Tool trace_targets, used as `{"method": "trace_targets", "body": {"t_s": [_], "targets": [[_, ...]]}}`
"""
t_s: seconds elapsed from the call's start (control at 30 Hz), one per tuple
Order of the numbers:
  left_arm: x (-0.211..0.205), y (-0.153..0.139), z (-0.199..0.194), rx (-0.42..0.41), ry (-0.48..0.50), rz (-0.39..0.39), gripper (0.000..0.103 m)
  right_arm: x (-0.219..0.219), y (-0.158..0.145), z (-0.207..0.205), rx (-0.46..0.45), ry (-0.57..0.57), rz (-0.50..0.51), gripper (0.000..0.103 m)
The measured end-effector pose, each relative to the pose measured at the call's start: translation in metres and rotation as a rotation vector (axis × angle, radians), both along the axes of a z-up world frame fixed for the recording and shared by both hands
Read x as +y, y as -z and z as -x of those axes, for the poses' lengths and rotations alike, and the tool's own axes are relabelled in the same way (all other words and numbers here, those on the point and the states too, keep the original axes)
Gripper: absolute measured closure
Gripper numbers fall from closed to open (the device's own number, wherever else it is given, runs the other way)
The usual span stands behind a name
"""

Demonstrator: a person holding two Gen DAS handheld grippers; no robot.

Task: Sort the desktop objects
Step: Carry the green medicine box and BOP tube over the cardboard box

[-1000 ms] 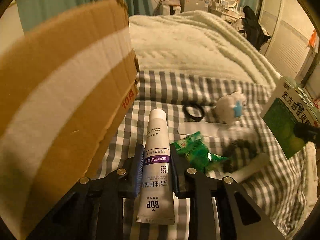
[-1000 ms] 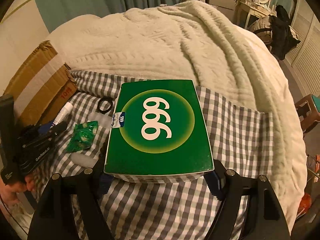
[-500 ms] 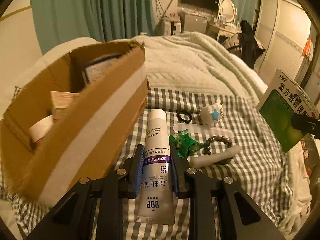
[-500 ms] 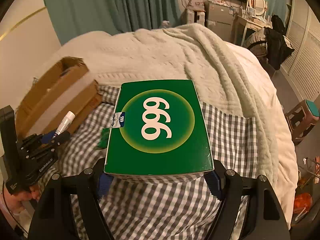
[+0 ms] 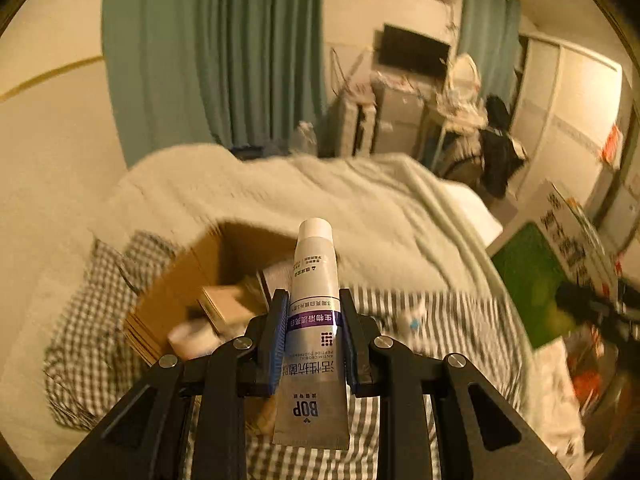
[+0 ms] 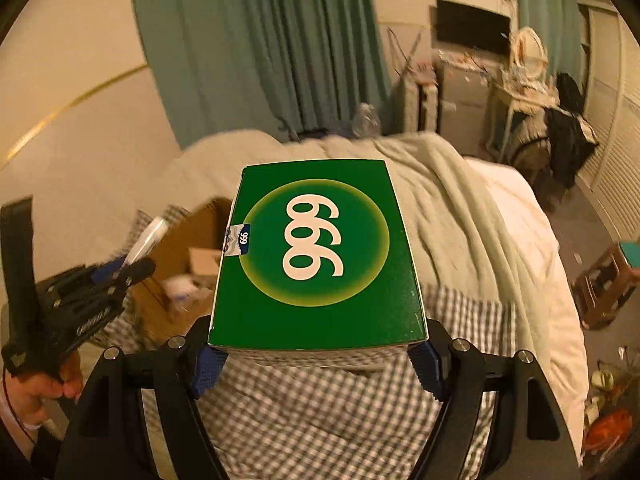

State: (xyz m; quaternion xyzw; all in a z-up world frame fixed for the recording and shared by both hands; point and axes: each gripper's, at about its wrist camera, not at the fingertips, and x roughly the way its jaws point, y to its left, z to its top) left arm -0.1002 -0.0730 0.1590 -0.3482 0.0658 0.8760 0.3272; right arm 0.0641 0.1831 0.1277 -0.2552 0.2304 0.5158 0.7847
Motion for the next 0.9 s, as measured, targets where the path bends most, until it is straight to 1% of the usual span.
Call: {"method": "trace_targets", "body": {"t_s": [0.07,0.13,0.17,0.2,0.23,0.27,0.3,0.33,0.4,0.43,0.47,0.5,0.57,0.6,0.7,0.8,0.9], "targets": [[0.002,-0.024,0.010,0.011,-0.010,-0.013,0.079,0.010,-0.017,0.016,-0.003,-0.022,-0.025,0.027],[0.005,-0.042,0.019,0.017,-0.008,-0.023,0.079,0.024,-0.031,0.028,-0.005,-0.037,-0.040,0.027],[0.006,-0.047,0.027,0.013,-0.009,-0.027,0.079,0.034,-0.037,0.035,-0.018,-0.043,-0.031,0.027],[0.003,-0.048,0.033,-0.006,-0.023,-0.044,0.079,0.049,-0.041,0.044,-0.061,-0.044,-0.016,0.027],[-0.002,-0.046,0.040,-0.044,-0.032,-0.063,0.079,0.055,-0.041,0.047,-0.081,-0.037,-0.014,0.027],[-0.007,-0.040,0.048,-0.082,-0.053,-0.074,0.079,0.068,-0.039,0.052,-0.084,-0.025,-0.010,0.027],[-0.015,-0.031,0.053,-0.109,-0.090,-0.085,0.079,0.075,-0.035,0.054,-0.067,-0.027,-0.005,0.027],[-0.023,-0.017,0.057,-0.133,-0.121,-0.091,0.079,0.082,-0.030,0.055,-0.048,-0.023,-0.011,0.027],[-0.042,0.016,0.063,-0.148,-0.171,-0.108,0.079,0.092,-0.011,0.055,0.011,0.004,-0.039,0.027],[-0.046,0.032,0.070,-0.169,-0.193,-0.062,0.079,0.092,-0.004,0.054,0.038,0.006,-0.057,0.027],[-0.046,0.043,0.077,-0.206,-0.192,-0.016,0.079,0.097,0.006,0.053,0.075,0.002,-0.062,0.027],[-0.049,0.052,0.086,-0.248,-0.194,-0.006,0.079,0.106,0.017,0.051,0.096,0.007,-0.043,0.027],[-0.060,0.061,0.098,-0.296,-0.212,-0.055,0.079,0.120,0.032,0.050,0.110,0.017,-0.029,0.027],[-0.063,0.065,0.103,-0.302,-0.227,-0.051,0.079,0.131,0.040,0.052,0.129,0.006,-0.022,0.027],[-0.063,0.070,0.112,-0.272,-0.255,0.007,0.079,0.146,0.055,0.060,0.151,-0.010,-0.026,0.027],[-0.061,0.075,0.121,-0.267,-0.242,0.025,0.079,0.161,0.070,0.062,0.152,-0.026,-0.011,0.027],[-0.054,0.083,0.129,-0.276,-0.222,0.063,0.079,0.171,0.083,0.059,0.157,-0.023,0.006,0.027]]}}
